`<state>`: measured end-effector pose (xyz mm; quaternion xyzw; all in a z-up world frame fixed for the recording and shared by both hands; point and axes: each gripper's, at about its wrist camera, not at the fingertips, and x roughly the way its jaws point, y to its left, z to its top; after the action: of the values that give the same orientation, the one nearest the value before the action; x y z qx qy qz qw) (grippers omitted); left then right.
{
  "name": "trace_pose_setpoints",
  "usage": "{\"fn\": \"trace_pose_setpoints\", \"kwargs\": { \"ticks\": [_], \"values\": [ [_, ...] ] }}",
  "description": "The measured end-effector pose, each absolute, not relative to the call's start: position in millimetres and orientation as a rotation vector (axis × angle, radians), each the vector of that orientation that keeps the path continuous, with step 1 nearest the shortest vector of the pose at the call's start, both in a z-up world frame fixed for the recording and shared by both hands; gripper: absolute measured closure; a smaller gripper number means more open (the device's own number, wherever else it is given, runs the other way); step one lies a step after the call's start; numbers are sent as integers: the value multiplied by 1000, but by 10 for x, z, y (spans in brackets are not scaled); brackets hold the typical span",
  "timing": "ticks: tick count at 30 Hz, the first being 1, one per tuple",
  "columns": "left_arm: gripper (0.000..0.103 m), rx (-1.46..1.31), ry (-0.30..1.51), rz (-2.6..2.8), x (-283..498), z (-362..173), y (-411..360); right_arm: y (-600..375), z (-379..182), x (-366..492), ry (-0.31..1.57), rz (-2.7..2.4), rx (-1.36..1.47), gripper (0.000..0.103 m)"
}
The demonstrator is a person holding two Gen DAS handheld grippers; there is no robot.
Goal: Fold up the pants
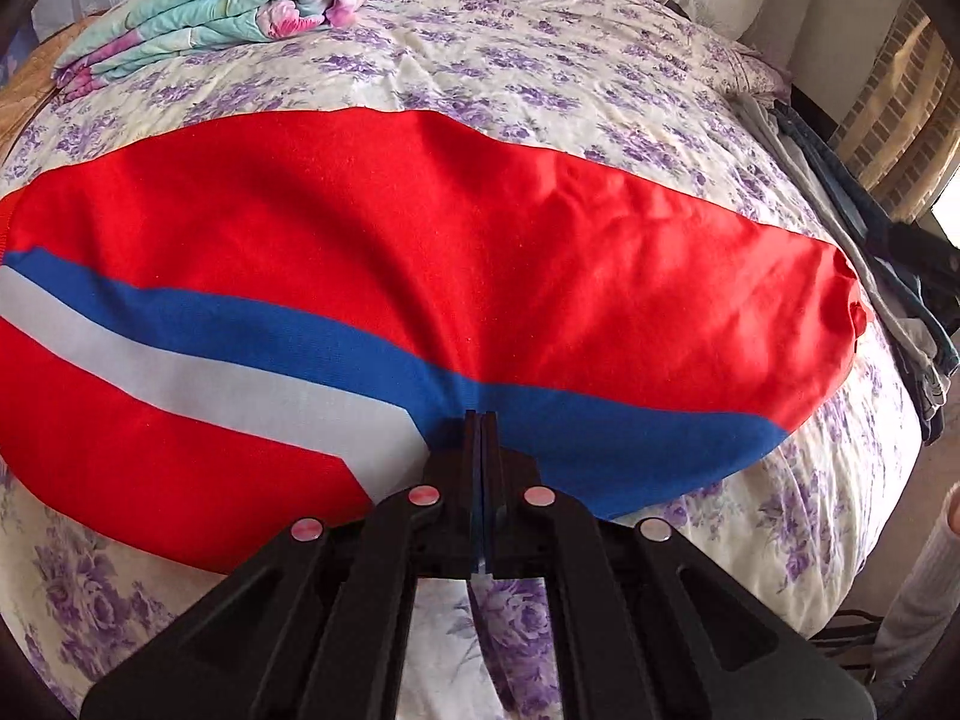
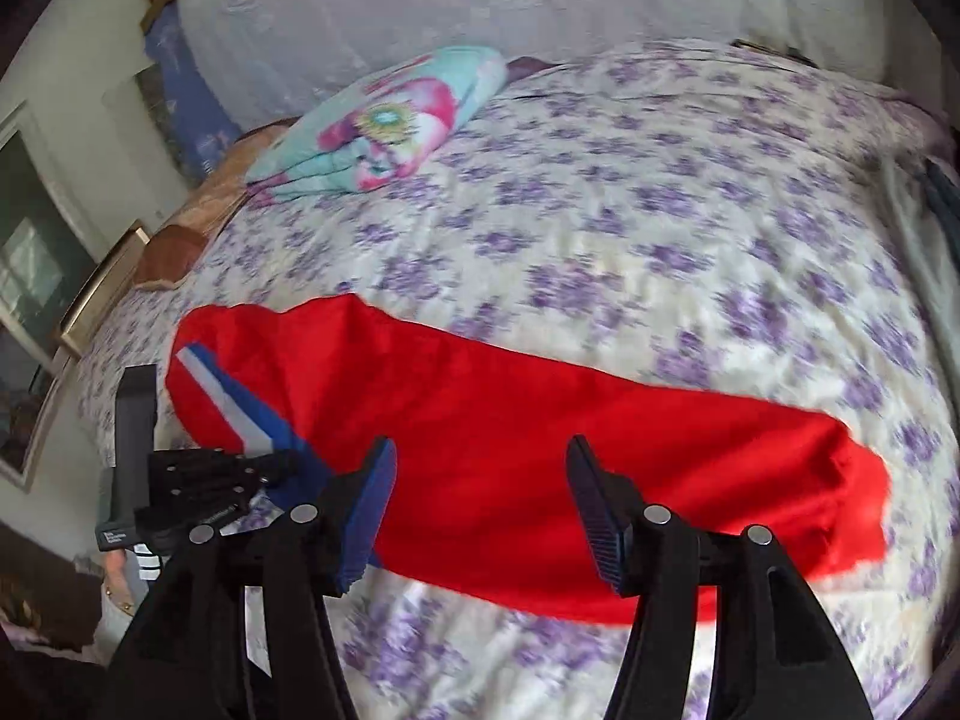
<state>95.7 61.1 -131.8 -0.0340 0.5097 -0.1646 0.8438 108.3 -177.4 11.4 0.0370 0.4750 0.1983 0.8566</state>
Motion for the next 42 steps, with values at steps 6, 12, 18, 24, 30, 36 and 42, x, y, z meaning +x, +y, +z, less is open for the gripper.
{"fn": "trace_pose_setpoints", "kwargs": {
  "ticks": [6,12,18,24,30,36,42],
  "values": [
    [103,-113,1047,-388,933,-1350,654,-607,-180,2048,1052,629,-194,44],
    [103,-108,1035,-398,921,-1345,643,-182,-614,2566,1152,666,-304,57],
    [103,-155,1052,-438,978,-1365,679,-101,-873,2720,1248,729,-241,89],
    [103,-160,1070,-405,1066,-1307,653,-99,-428,2611,1088,623,-260,96],
    [103,-159,1092,-405,1160,-1365,600,-39,-927,2869,1203,583,-233,86],
    [103,-177,1123,-408,1158,-1280,689,-453,-368,2640,1165,556,-101,62],
    [100,-153,1076,-394,1406,-796,632,-1070,-145,1616,1154,505,-102,29]
  ]
}}
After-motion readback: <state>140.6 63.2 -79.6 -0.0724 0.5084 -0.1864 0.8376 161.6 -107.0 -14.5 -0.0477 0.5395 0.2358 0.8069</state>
